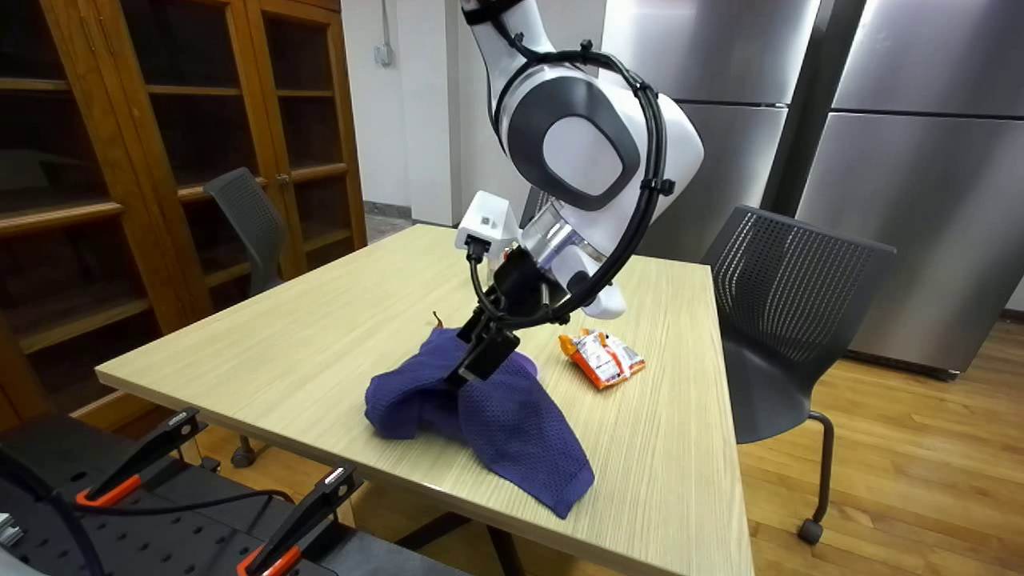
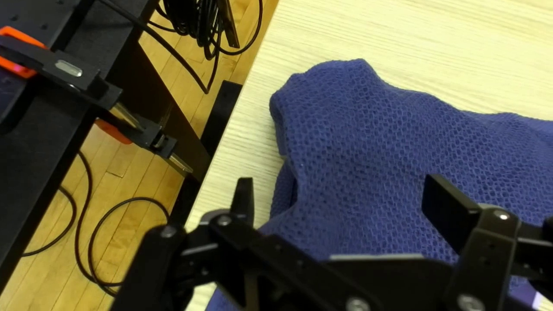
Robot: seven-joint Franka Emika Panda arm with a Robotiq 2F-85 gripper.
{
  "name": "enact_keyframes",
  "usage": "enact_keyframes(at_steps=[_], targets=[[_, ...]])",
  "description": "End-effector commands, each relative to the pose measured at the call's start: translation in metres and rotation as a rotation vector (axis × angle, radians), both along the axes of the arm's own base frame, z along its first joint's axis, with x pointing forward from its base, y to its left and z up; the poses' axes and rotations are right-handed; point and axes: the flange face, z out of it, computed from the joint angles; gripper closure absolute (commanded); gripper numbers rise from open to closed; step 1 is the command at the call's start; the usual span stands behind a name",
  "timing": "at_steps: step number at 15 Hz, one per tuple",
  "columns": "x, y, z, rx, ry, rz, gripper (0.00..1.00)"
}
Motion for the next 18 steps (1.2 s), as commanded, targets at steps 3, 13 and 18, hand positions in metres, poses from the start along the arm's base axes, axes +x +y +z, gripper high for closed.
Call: enact_keyframes(at_steps=[3,13,18], targets=[[0.014,0.005,0.001,-0.038,-0.055,-0.014,0.00],[0.024,0.015,0.019,-0.084,-0.147,0.016,0.00],[0.028,0.016,0.030,-0.120,-0.192,0.027,0.00]])
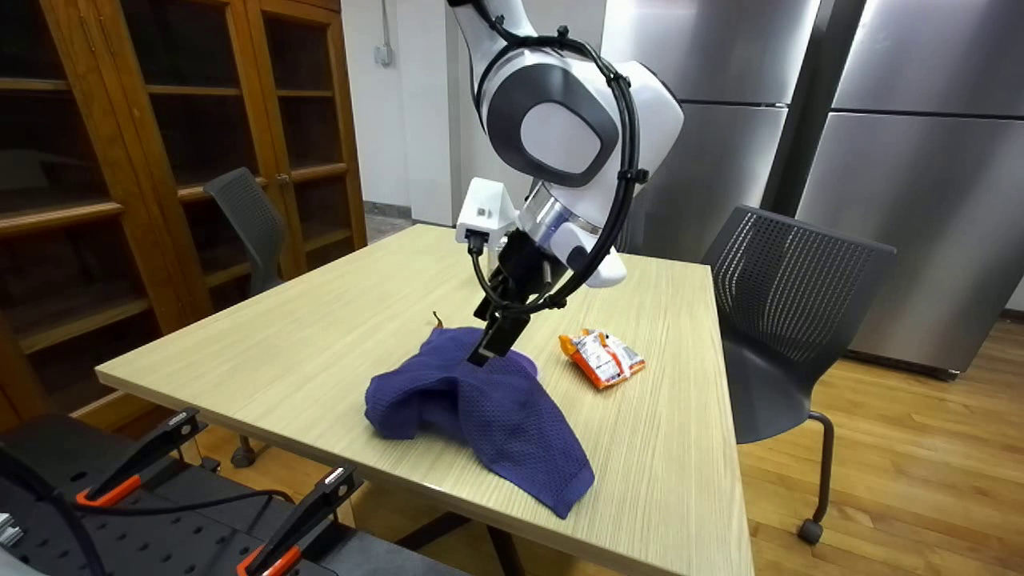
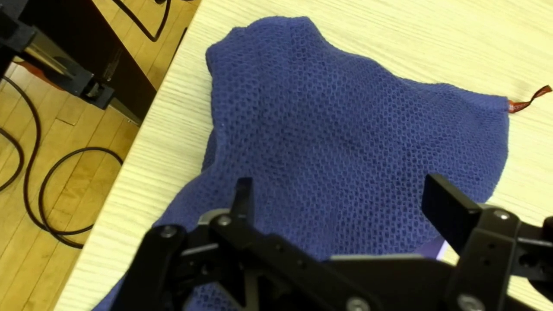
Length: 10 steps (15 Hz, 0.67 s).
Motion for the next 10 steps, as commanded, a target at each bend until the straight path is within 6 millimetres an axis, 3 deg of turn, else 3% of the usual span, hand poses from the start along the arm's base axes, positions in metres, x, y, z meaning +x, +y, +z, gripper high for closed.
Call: enact_keyframes(at_steps=[1,5,6,10], targets=[[-0.001,0.009,0.015,-0.025,-0.063,0.018,0.00],[0.003,0.014,0.023,-0.069,-0.121,0.064,0.00],[0.008,0.005,0.011,-0.053,-0.072,0.047,0.00],[0.008,0.009,0.015,-0.065,-0.089,0.060,0.00]])
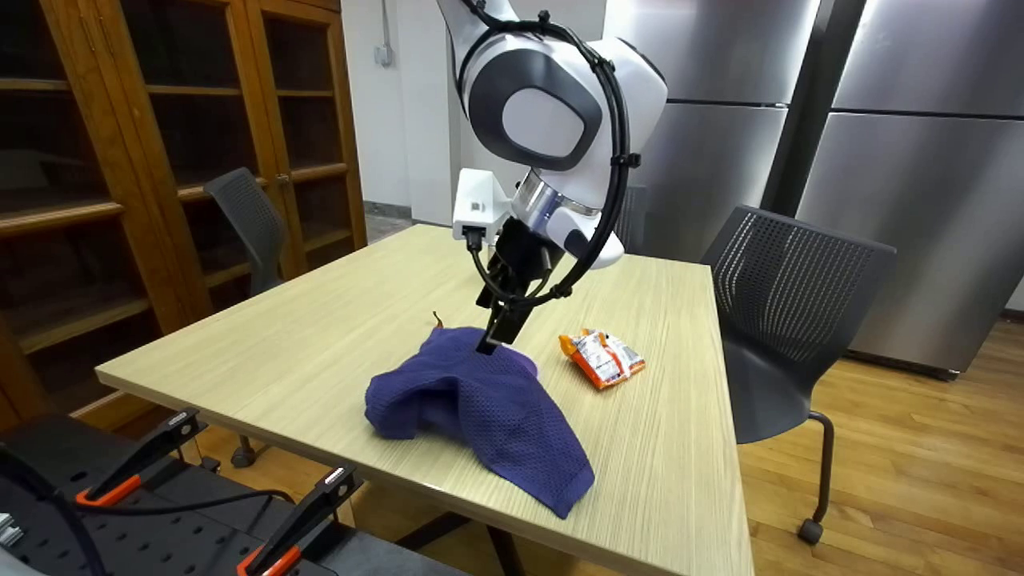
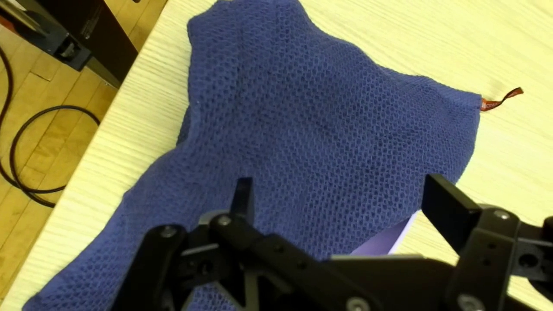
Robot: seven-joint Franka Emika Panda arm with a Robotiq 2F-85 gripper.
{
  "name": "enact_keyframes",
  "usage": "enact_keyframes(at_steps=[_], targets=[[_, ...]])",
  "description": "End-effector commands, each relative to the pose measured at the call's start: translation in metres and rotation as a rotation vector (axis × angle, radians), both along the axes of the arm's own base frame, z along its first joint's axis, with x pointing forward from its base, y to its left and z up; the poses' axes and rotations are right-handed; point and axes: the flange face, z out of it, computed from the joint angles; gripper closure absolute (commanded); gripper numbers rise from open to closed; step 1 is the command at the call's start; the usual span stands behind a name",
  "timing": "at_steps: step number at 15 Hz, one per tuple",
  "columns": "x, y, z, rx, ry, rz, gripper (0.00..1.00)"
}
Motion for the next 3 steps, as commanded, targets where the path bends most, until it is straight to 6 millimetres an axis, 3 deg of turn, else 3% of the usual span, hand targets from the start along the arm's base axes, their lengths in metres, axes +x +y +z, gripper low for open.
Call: enact_keyframes(at_steps=[1,3], targets=[[0.0001,-0.0002,0.0008,-0.001,0.000,0.001,0.00],[-0.0001,-0.0002,0.0010,-0.001,-0.001,0.001,0.00]])
